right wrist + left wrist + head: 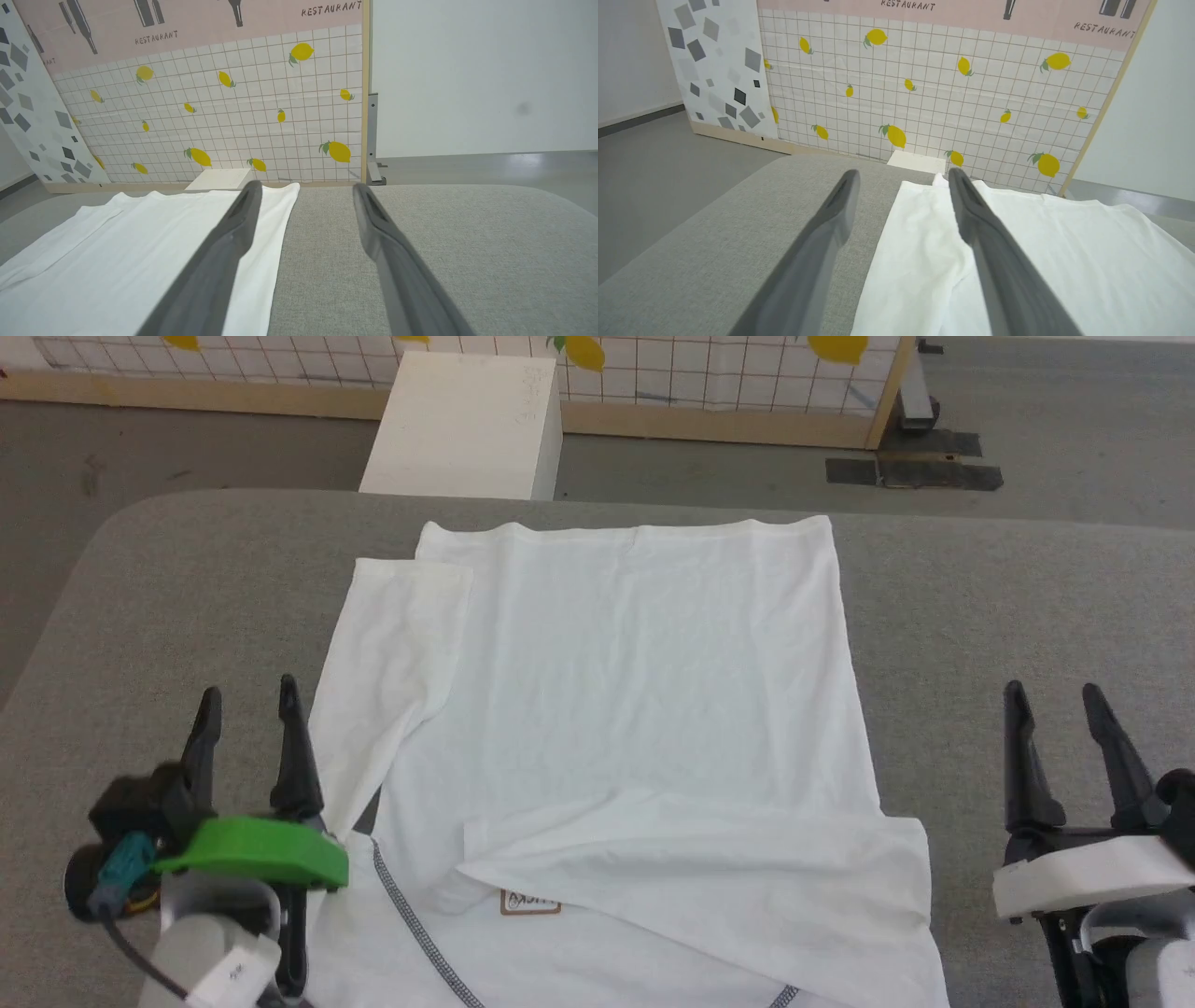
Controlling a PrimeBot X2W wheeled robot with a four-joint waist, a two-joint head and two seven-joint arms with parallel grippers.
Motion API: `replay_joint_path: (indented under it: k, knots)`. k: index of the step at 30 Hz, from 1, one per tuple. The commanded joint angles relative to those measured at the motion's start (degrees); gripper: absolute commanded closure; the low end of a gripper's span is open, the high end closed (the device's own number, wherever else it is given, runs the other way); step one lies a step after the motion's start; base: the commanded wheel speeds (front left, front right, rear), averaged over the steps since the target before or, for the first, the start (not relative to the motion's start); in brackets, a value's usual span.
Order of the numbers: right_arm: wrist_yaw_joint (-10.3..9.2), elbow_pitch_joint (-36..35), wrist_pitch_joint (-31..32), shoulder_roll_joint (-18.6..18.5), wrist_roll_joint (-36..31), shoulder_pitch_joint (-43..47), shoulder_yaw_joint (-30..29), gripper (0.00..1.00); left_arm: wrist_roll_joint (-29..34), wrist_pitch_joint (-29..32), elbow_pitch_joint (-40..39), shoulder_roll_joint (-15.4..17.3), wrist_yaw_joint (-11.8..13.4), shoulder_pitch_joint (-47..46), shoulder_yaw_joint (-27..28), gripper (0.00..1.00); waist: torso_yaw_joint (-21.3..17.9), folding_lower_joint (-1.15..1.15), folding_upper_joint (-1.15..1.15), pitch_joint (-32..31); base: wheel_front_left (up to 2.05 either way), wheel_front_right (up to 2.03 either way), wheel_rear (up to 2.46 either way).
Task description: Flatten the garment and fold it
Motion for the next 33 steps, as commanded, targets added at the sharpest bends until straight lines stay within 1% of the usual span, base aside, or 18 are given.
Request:
replay_joint_path:
  k: [1,3,7,8,13,16,17,21,24,28,33]
  knots:
    - [-0.08,-1.02,-0.37,0.07,0.86,0.19,-0.45,0.0,-0.6,1.65,1.1,1.15,-0.9,-4.06,-0.79,0.0,0.19,0.0,0.0,1.52,0.0,0.0,0.0]
    - [-0.08,-2.39,-0.02,0.09,1.48,-0.39,-0.59,0.0,-1.67,5.53,3.74,2.75,-2.1,-9.27,-1.94,0.0,0.13,0.0,0.0,3.29,0.0,0.0,0.0]
    - [-0.08,-5.21,1.09,0.1,1.81,-3.03,-0.28,0.0,-3.99,13.72,9.28,7.9,-3.76,-21.42,-4.12,0.0,-0.84,0.0,0.0,8.09,0.0,0.0,0.0]
    - [-0.08,-5.78,1.21,0.1,1.91,-3.77,-0.22,0.0,-4.83,15.34,10.46,8.82,-3.94,-24.02,-4.41,0.0,-1.14,0.0,0.0,9.18,0.0,0.0,0.0]
    - [-0.08,-8.73,1.96,0.11,2.06,-7.36,-0.17,0.0,-8.65,28.12,16.49,15.11,-4.37,-36.86,-6.89,0.0,-3.29,0.0,0.0,16.32,0.0,0.0,0.0]
    - [-0.08,-9.88,2.05,0.11,2.05,-8.68,-0.66,0.0,-11.11,35.16,17.96,18.11,-4.43,-41.9,-8.69,0.0,-4.29,0.0,0.0,19.85,0.0,0.0,0.0]
    - [-0.08,-10.3,1.93,0.11,2.05,-9.15,-0.84,0.0,-12.34,38.55,18.3,19.29,-4.44,-43.33,-9.6,0.0,-4.63,0.0,0.0,21.1,0.0,0.0,0.0]
    - [-0.08,-11.32,1.21,0.11,2.31,-9.97,-1.53,0.0,-16.99,49.31,19.03,21.75,-4.45,-46.73,-10.29,0.0,-5.32,0.0,0.0,24.54,0.0,0.0,0.0]
    - [-0.08,-11.52,0.85,0.11,2.61,-10.28,-1.7,0.0,-17.91,55.29,18.96,22.99,-3.92,-47.39,-10.75,0.0,-5.66,0.0,0.0,26.42,0.0,0.0,0.0]
    - [-0.08,-11.86,0.6,0.11,2.47,-10.64,-1.47,0.0,-18.34,59.09,18.36,23.35,-2.32,-46.81,-10.89,0.0,-6.11,0.0,0.0,27.91,0.0,0.0,0.0]
    - [-0.08,-12.04,0.51,0.11,2.15,-11.04,-1.76,0.0,-17.66,61.51,17.93,24.27,-0.16,-44.52,-11.13,0.0,-6.72,0.0,0.0,28.83,0.0,0.0,0.0]
